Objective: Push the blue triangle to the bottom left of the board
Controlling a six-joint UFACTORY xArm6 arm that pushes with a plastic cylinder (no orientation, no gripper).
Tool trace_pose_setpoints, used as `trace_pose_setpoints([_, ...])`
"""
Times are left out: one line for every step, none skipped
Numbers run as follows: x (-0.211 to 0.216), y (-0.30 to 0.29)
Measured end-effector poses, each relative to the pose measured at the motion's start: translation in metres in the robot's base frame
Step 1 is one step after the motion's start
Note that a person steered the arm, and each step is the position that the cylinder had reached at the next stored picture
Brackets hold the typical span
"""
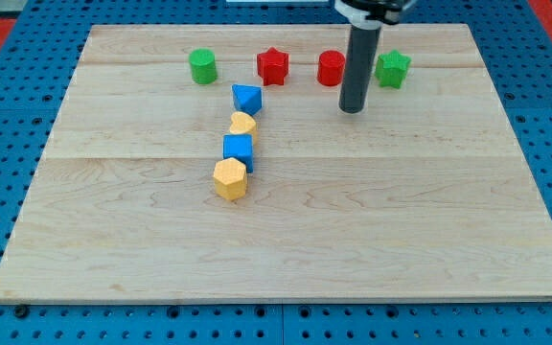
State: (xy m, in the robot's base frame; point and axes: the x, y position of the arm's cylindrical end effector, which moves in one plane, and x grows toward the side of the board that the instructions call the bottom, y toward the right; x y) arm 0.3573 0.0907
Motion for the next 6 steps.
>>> trace_pose_setpoints([-0.006,-0.057])
trace_pose_setpoints([-0.005,-0.118])
trace_pose_setpoints([0.014,-0.140])
trace_pose_setpoints([0.007,-0.148])
trace_pose_setpoints([-0.010,-0.136])
trace_pose_setpoints([-0.011,-0.201])
